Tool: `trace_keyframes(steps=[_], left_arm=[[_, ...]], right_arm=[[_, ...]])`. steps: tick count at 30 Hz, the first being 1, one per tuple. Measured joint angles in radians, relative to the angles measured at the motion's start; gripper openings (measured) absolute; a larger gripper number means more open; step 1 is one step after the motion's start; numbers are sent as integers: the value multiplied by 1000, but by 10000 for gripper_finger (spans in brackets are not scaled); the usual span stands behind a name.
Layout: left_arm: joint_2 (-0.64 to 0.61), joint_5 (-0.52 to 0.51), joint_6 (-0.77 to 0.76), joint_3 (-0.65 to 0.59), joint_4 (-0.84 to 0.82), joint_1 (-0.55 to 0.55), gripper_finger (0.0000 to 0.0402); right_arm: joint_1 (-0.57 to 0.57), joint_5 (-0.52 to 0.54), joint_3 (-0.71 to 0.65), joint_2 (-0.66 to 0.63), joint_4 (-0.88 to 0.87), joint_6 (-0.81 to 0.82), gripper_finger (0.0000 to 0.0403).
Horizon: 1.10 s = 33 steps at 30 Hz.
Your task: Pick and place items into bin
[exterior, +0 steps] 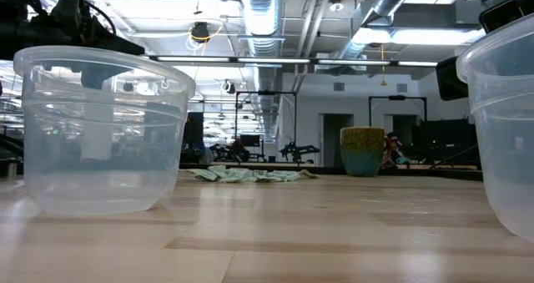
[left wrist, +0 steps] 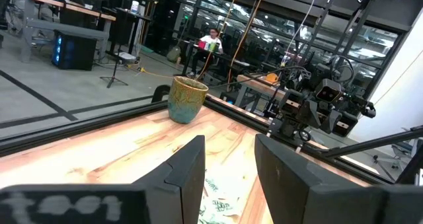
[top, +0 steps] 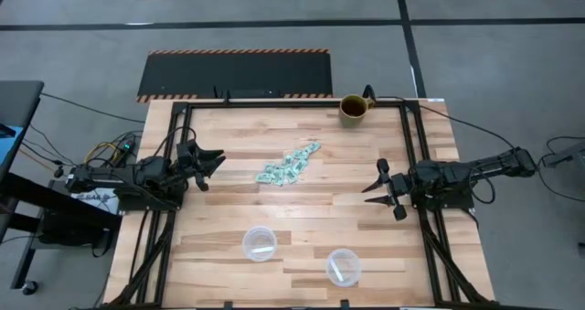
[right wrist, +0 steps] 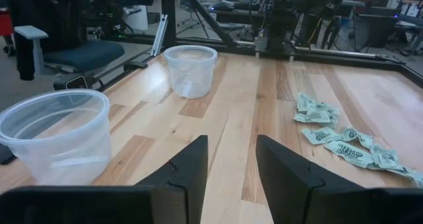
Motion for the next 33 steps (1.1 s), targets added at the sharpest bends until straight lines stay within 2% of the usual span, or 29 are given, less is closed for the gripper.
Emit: trace_keyframes(steps=[23, 26, 28, 31, 33], left_arm=[[0, 0, 0, 0, 0, 0, 121], [0, -1, 0, 0, 0, 0, 121], [0, -4, 9, 0, 0, 0, 121], [0, -23, 178, 0, 1, 0, 121], [0, 45, 290, 1, -2, 0, 121]], right_arm=[[0, 4, 0, 0, 24, 6, 123], [0, 12, 0, 0, 43, 66, 123], [-7, 56, 0, 0, 48, 120, 123], [-22, 149, 0, 0, 46, 250, 123], [-34, 215, 0, 0, 46, 372, 123]])
